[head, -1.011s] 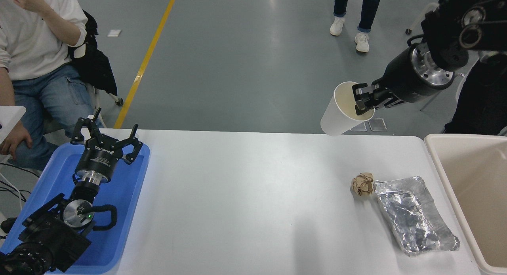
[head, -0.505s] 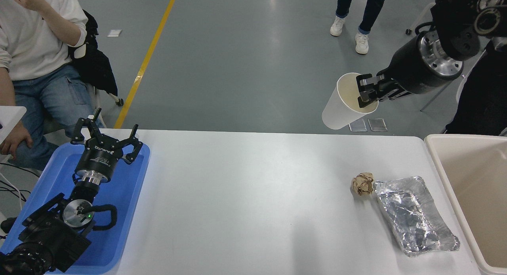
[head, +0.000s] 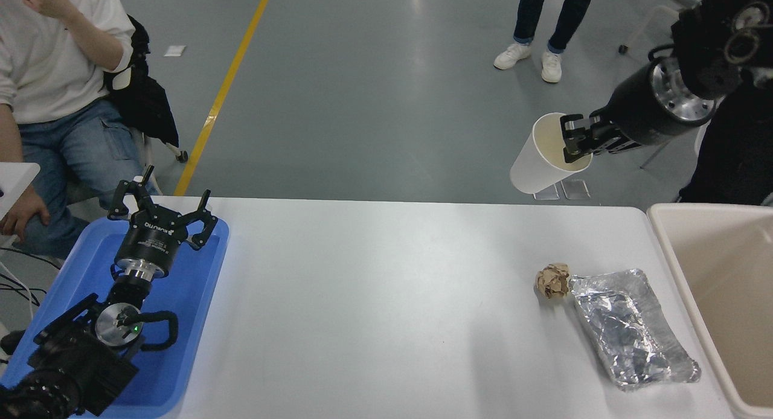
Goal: Pick up paper cup place in dustbin
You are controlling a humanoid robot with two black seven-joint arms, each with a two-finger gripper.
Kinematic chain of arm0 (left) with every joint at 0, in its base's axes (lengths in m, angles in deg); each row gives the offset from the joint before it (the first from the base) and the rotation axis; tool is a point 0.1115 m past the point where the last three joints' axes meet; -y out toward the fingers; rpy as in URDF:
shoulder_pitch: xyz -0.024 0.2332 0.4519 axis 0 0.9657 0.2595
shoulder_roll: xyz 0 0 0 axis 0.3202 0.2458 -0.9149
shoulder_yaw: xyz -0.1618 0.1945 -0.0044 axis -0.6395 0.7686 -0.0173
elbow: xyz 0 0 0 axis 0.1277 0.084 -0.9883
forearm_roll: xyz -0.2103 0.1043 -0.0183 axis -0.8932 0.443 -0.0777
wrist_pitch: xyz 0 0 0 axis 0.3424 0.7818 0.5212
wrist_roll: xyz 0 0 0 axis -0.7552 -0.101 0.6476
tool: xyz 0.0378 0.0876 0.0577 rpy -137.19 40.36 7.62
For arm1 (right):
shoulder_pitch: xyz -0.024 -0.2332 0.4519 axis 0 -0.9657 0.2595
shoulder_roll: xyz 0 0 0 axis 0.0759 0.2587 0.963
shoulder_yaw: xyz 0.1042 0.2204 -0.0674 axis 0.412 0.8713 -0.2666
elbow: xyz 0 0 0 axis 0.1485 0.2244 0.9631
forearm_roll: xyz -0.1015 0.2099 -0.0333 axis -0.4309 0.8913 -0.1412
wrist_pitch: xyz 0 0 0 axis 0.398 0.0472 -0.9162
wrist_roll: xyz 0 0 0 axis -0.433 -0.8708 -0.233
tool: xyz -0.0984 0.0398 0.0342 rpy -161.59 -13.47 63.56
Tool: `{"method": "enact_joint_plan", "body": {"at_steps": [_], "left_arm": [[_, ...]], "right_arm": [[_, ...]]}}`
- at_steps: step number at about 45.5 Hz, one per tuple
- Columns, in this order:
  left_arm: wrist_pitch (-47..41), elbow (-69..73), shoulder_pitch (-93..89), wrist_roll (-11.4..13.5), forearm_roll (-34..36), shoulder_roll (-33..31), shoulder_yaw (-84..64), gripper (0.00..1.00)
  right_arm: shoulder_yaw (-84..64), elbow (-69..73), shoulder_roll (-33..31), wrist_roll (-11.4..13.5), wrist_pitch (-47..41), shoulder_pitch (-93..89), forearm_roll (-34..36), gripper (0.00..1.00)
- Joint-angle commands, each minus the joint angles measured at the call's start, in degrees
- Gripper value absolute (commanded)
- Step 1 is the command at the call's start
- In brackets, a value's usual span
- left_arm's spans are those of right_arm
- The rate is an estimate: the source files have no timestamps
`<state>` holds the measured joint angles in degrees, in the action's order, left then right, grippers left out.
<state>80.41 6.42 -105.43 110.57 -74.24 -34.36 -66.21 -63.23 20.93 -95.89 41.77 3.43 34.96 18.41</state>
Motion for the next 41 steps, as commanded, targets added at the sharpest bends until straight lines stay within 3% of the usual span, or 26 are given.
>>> {"method": "enact_joint_plan", "body": {"at_steps": [1, 19, 30, 41], "left_arm": [[0.00, -0.01, 0.00, 0.00, 0.00, 0.00, 0.00, 1.00], [0.00, -0.10, 0.00, 0.00, 0.00, 0.00, 0.00, 1.00], [0.00, -0.09, 0.00, 0.00, 0.00, 0.00, 0.00, 1.00], [0.00, -0.01, 0.00, 0.00, 0.00, 0.00, 0.00, 1.00]], "right_arm": [[-0.53, -16.18, -2.84, 0.19, 1.65, -13.19, 0.18, 0.00], [4.92, -55.11, -4.68, 0.28, 7.88, -46.32, 2.81, 0.00], [13.00, -61.28, -4.25, 2.82, 20.88, -59.60, 3.08, 0.00], [21.18, -65.49, -2.14, 2.83, 28.10, -70.06, 3.78, 0.00]]}}
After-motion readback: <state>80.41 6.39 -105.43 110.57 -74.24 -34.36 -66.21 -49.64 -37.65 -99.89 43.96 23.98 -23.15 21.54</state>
